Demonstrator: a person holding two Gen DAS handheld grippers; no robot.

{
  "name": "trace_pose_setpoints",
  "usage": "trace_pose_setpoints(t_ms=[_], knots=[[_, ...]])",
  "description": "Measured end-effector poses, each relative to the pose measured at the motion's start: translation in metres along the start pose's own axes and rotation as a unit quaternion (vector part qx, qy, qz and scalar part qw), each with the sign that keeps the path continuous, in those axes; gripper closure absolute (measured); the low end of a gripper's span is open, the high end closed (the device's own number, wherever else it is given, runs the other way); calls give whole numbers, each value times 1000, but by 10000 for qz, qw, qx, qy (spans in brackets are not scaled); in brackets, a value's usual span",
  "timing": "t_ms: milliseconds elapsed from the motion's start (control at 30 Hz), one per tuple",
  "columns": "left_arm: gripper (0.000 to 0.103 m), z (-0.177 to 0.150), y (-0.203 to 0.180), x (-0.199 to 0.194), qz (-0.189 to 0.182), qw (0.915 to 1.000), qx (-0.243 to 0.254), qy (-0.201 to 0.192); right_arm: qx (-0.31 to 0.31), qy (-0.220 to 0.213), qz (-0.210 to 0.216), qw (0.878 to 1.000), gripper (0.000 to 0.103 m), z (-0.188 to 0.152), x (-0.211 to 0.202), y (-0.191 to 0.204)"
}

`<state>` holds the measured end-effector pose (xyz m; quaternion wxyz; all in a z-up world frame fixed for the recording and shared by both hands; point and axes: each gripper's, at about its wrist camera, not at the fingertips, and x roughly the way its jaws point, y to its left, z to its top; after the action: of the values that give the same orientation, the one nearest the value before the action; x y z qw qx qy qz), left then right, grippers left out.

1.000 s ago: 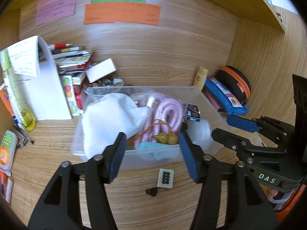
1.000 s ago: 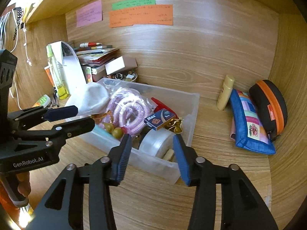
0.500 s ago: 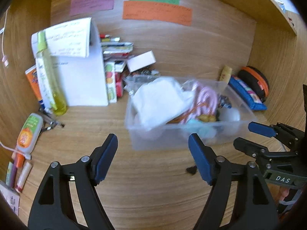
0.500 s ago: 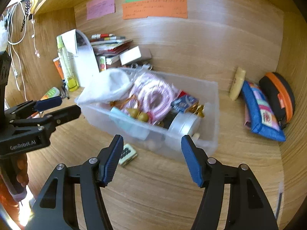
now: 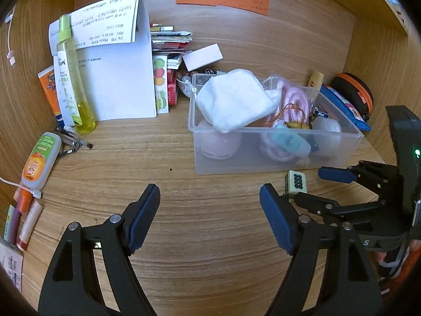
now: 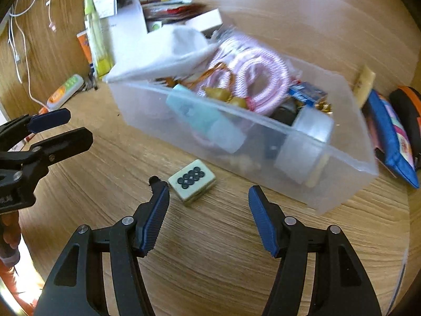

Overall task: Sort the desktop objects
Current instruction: 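Grasp the mahjong tile with the right gripper while the left grasps the black clip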

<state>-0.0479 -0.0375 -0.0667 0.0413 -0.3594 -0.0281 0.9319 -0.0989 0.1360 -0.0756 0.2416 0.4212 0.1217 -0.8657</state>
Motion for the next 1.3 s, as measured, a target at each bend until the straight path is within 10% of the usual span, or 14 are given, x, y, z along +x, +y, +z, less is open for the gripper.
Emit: trace_pose_setpoints(t_ms=[767, 1000, 1300], knots=[[26, -4, -31, 32, -148, 9968, 644, 461, -41, -53, 322, 9995, 65, 8, 11, -3], [63, -1, -53, 45, -259, 9927, 1015, 600, 274, -278, 403, 9984, 65, 3, -6, -25], [68, 3, -56, 56, -391, 9903, 1038, 841, 454, -443, 535, 9965, 65, -3, -20, -44]])
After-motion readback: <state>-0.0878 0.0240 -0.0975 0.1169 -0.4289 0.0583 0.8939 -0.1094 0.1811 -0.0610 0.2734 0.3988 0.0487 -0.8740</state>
